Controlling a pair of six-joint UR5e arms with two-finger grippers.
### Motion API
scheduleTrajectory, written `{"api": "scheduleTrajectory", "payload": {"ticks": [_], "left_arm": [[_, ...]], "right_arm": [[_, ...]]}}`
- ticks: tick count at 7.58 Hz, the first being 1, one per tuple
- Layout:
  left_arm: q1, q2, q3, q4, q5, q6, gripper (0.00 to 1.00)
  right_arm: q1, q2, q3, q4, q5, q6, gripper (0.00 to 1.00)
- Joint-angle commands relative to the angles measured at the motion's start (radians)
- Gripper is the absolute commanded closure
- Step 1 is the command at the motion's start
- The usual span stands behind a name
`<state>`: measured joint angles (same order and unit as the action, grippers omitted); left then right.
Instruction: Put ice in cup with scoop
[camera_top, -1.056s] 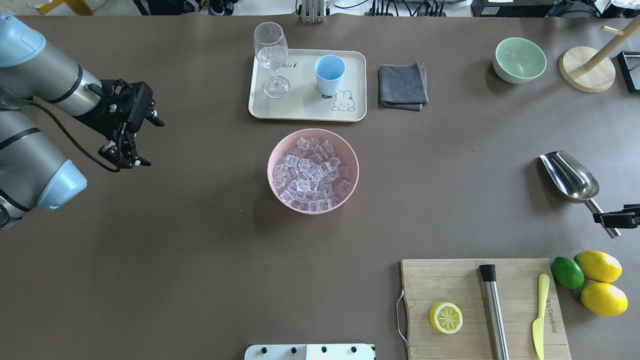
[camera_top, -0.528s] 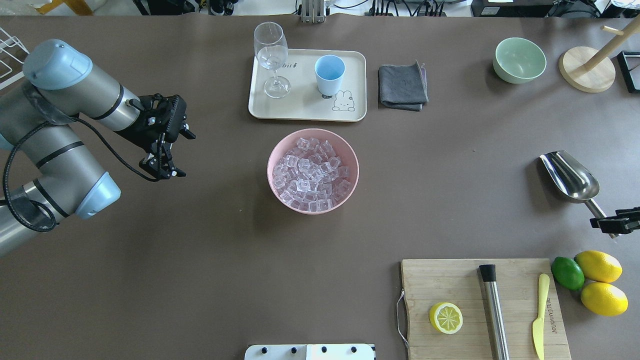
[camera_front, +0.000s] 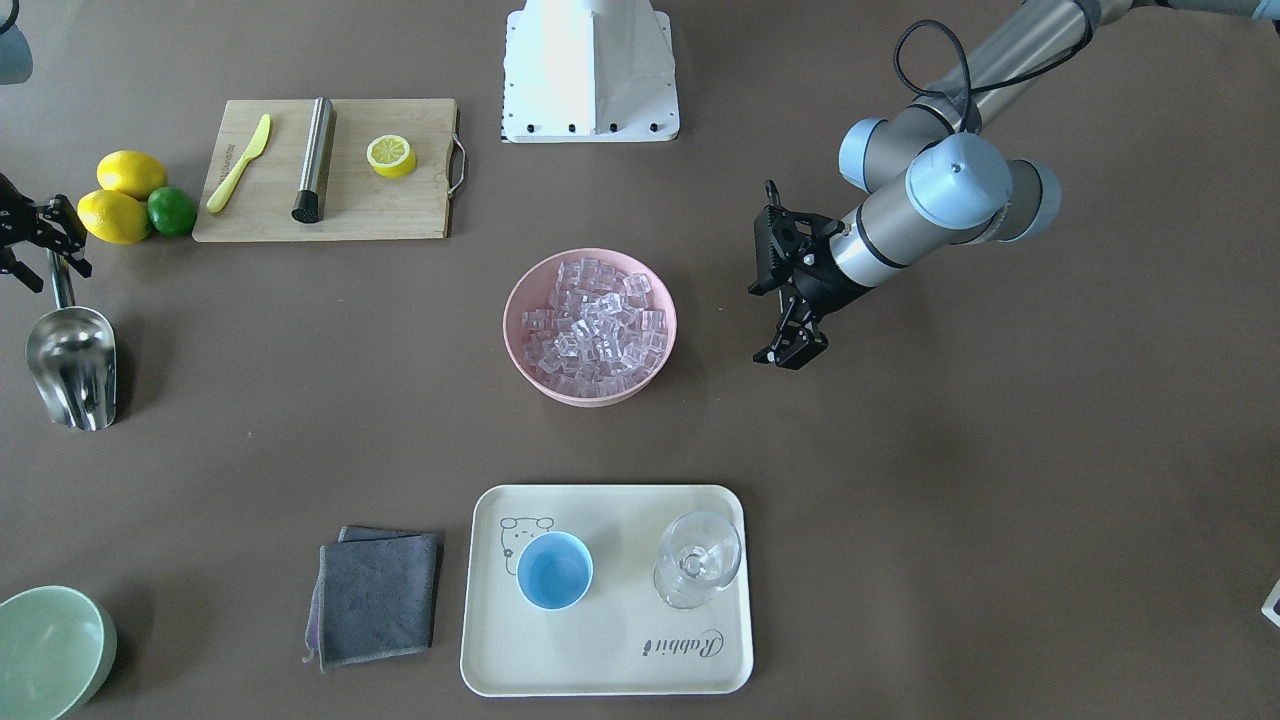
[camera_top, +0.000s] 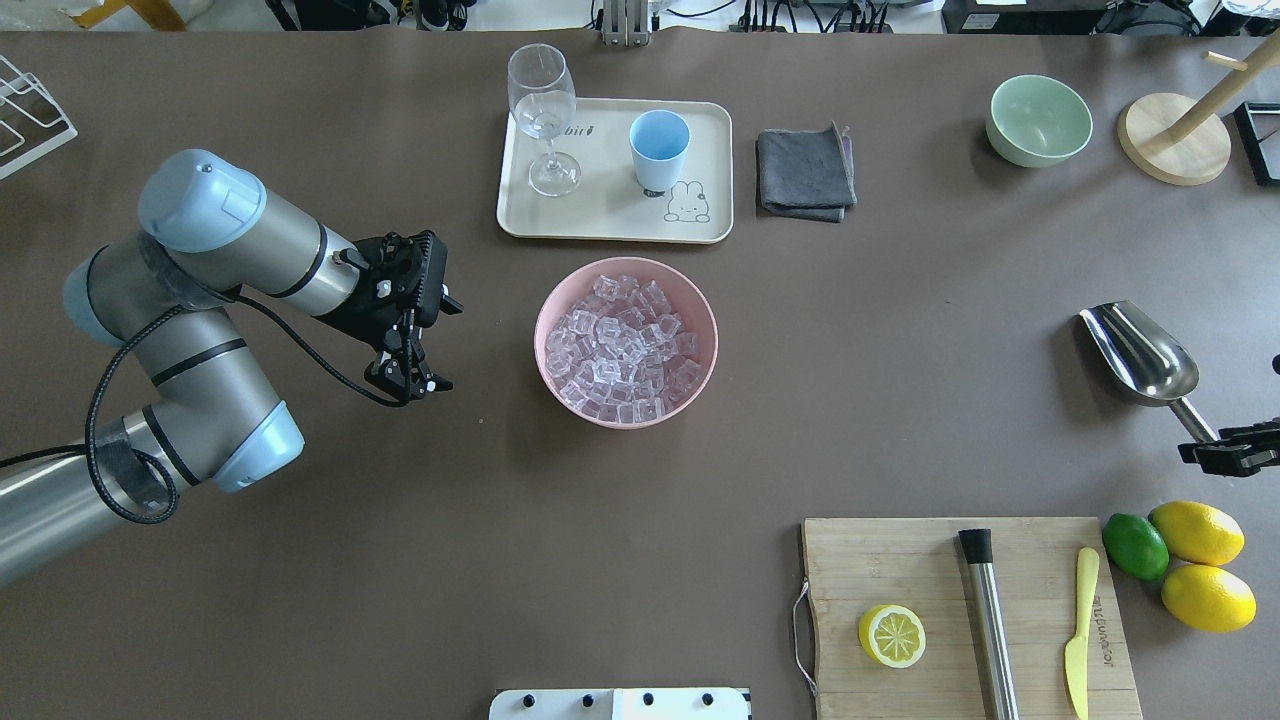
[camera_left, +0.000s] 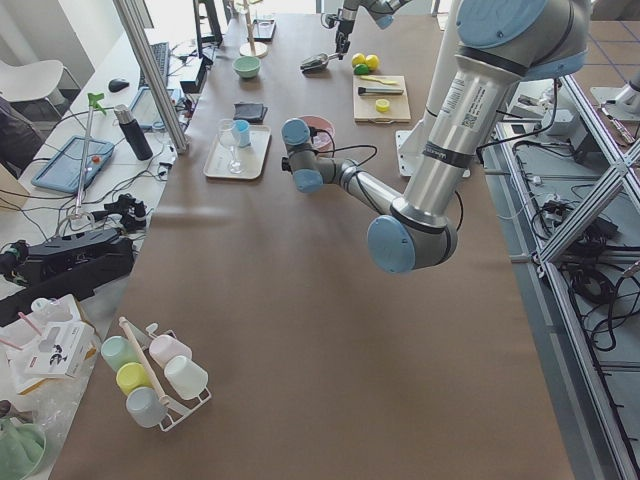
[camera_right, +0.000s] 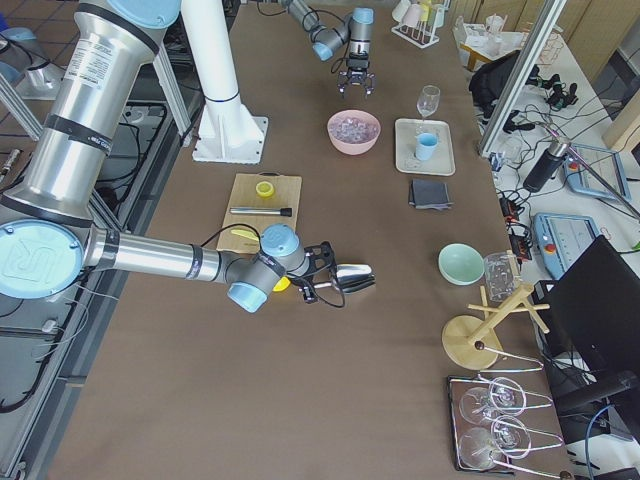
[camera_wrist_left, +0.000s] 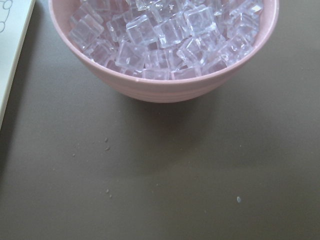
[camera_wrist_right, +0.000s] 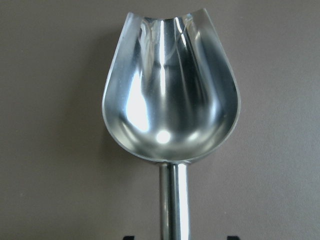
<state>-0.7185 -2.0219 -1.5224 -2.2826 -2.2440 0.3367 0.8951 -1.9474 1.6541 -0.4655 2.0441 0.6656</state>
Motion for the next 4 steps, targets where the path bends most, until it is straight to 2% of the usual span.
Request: {"api": "scheduleTrajectory", "payload": {"ticks": [1,2,4], "left_arm": [[0.051,-0.030,0.019,-0.020,0.046,-0.125,0.01],[0.051,-0.046,0.031,-0.018,0.058,-0.125,0.01],[0.053,-0.115,0.099,-0.018,0.060,-0.140,0.01]], "right_arm": [[-0.011,-0.002,0.004,-0.001,0.002,-0.012,0.72],[-0.012,-0.002,0.004,-0.001,0.002,-0.014,1.00],[-0.010,-0.001,0.019,-0.012,0.036,-0.059,1.00]]}}
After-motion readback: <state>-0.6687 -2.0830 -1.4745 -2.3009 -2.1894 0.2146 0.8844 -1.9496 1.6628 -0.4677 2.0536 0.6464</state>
